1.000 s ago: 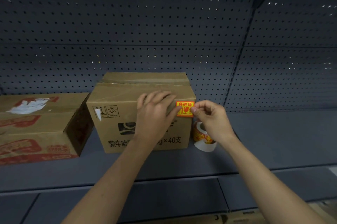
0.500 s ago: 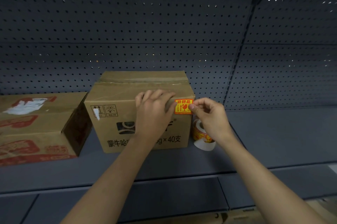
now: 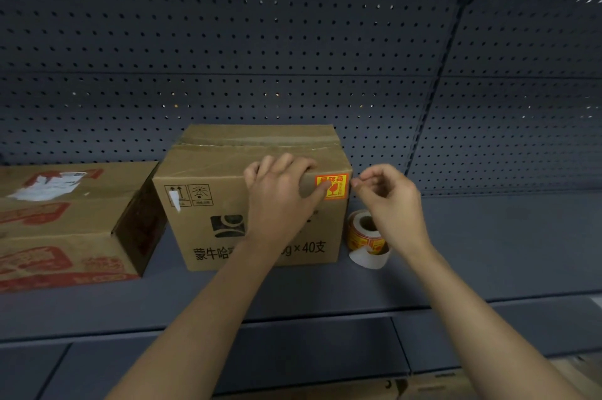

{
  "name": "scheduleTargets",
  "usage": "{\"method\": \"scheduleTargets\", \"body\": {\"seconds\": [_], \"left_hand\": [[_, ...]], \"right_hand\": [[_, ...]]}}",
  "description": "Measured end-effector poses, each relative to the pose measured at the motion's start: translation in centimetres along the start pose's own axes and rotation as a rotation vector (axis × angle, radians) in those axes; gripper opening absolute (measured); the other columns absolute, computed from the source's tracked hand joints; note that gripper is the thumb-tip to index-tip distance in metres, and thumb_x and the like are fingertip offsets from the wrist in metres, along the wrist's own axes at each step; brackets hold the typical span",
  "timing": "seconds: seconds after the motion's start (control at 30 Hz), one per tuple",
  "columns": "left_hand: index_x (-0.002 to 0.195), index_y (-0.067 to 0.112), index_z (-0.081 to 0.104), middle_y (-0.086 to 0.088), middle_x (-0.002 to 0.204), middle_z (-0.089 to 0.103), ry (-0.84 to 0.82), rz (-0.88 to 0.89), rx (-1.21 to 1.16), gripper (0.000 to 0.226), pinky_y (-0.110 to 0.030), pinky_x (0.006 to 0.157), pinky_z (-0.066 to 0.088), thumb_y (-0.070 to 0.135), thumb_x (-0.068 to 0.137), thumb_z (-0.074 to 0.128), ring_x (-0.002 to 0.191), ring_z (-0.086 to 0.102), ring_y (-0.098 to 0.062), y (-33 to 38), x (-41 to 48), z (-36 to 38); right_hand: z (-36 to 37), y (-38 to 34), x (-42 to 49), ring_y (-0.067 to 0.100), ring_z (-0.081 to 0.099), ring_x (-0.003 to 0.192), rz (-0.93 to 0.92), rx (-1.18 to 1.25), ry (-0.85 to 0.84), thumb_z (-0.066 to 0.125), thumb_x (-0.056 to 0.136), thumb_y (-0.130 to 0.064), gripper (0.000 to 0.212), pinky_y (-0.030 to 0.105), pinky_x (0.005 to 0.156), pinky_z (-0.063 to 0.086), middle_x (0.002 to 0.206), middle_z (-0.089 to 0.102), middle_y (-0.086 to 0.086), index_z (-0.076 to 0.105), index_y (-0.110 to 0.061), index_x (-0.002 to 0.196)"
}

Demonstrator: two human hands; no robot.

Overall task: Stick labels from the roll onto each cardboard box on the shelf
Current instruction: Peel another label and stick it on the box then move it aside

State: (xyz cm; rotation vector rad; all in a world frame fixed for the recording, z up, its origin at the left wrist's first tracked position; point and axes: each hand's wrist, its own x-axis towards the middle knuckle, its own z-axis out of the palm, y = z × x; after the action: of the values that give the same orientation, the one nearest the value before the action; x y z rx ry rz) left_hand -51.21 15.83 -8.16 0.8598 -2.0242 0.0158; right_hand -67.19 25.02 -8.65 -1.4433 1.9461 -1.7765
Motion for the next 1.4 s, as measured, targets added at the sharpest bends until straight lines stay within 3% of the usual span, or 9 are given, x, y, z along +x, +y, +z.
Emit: {"method": "scheduleTargets", "body": {"seconds": [0.2, 0.4, 0.6, 0.73, 0.8, 0.97, 1.17, 1.3, 1.4], "left_hand": [[0.105, 0.026, 0.071, 0.008, 0.096, 0.067, 0.002, -0.009, -0.010, 0.038, -0.039, 0.087, 0.032, 0.055, 0.084, 0.061, 0.095, 0.055, -0.019, -0.2, 0.4, 0.3], [0.105, 0.025, 0.071, 0.007, 0.095, 0.066, 0.021, 0.033, 0.009, 0.035, -0.038, 0.087, 0.031, 0.051, 0.083, 0.066, 0.094, 0.056, -0.020, -0.7, 0.1, 0.4], [0.112, 0.025, 0.066, 0.005, 0.102, 0.062, -0.050, 0.111, 0.090, 0.053, -0.033, 0.085, 0.024, 0.052, 0.069, 0.079, 0.096, 0.054, -0.021, -1.1, -0.4, 0.3], [0.113, 0.027, 0.065, 0.007, 0.102, 0.062, -0.056, 0.110, 0.111, 0.052, -0.031, 0.083, 0.021, 0.050, 0.069, 0.081, 0.098, 0.053, -0.020, -1.1, -0.4, 0.3], [0.113, 0.027, 0.065, 0.007, 0.102, 0.062, -0.053, 0.117, 0.114, 0.052, -0.032, 0.083, 0.021, 0.050, 0.069, 0.081, 0.098, 0.053, -0.020, -1.1, -0.4, 0.3], [0.113, 0.027, 0.064, 0.006, 0.102, 0.060, -0.031, 0.136, 0.118, 0.047, -0.032, 0.082, 0.022, 0.054, 0.075, 0.072, 0.097, 0.053, -0.020, -1.0, -0.7, 0.3], [0.110, 0.026, 0.063, 0.005, 0.101, 0.059, -0.028, 0.127, 0.150, 0.046, -0.035, 0.083, 0.028, 0.056, 0.076, 0.071, 0.096, 0.054, -0.020, -1.0, -0.7, 0.6], [0.110, 0.026, 0.064, 0.005, 0.102, 0.060, -0.024, 0.139, 0.155, 0.046, -0.035, 0.083, 0.028, 0.054, 0.075, 0.075, 0.095, 0.054, -0.021, -1.1, -0.8, 0.6], [0.108, 0.027, 0.064, 0.006, 0.103, 0.060, -0.021, 0.137, 0.154, 0.041, -0.037, 0.083, 0.030, 0.058, 0.083, 0.064, 0.095, 0.053, -0.019, -1.0, -1.0, 0.4]], "right_hand": [[0.5, -0.3, 1.5, 0.004, 0.055, 0.110, -0.160, -0.127, -0.130, 0.070, 0.089, -0.031, 0.030, 0.017, 0.091, 0.045, 0.117, 0.055, -0.009, 0.066, -0.029, 0.118], [1.1, 0.0, 2.1, 0.003, 0.055, 0.107, -0.256, -0.180, -0.091, 0.072, 0.087, -0.025, 0.018, 0.023, 0.094, 0.046, 0.114, 0.057, -0.006, 0.074, -0.018, 0.104], [0.6, 1.2, 1.3, 0.005, 0.050, 0.121, -0.266, -0.190, -0.190, 0.072, 0.086, -0.029, 0.032, 0.036, 0.101, 0.048, 0.128, 0.048, -0.012, 0.067, -0.025, 0.117], [0.5, 1.2, 1.3, -0.004, 0.044, 0.114, -0.317, -0.315, -0.181, 0.074, 0.085, -0.021, 0.034, 0.004, 0.093, 0.034, 0.131, 0.047, -0.007, 0.065, -0.022, 0.118], [0.5, 1.2, 1.2, -0.005, 0.043, 0.114, -0.334, -0.308, -0.173, 0.075, 0.085, -0.017, 0.035, -0.003, 0.090, 0.031, 0.132, 0.048, -0.003, 0.065, -0.018, 0.119], [0.0, 1.7, 0.9, 0.003, 0.045, 0.125, -0.335, -0.270, -0.231, 0.077, 0.082, -0.017, 0.045, 0.006, 0.096, 0.042, 0.137, 0.042, -0.007, 0.061, -0.023, 0.124], [0.6, 1.5, 1.0, -0.012, 0.041, 0.114, -0.327, -0.324, -0.172, 0.078, 0.081, -0.018, 0.043, -0.006, 0.091, 0.028, 0.135, 0.046, -0.007, 0.063, -0.021, 0.120], [0.6, 1.0, 0.6, -0.021, 0.041, 0.114, -0.295, -0.197, -0.177, 0.078, 0.081, -0.009, 0.040, -0.003, 0.085, 0.035, 0.133, 0.046, -0.005, 0.064, -0.022, 0.116], [0.6, 0.5, 0.6, -0.017, 0.046, 0.113, -0.250, -0.124, -0.193, 0.076, 0.084, -0.020, 0.030, 0.005, 0.083, 0.044, 0.129, 0.046, -0.009, 0.064, -0.026, 0.110]]}}
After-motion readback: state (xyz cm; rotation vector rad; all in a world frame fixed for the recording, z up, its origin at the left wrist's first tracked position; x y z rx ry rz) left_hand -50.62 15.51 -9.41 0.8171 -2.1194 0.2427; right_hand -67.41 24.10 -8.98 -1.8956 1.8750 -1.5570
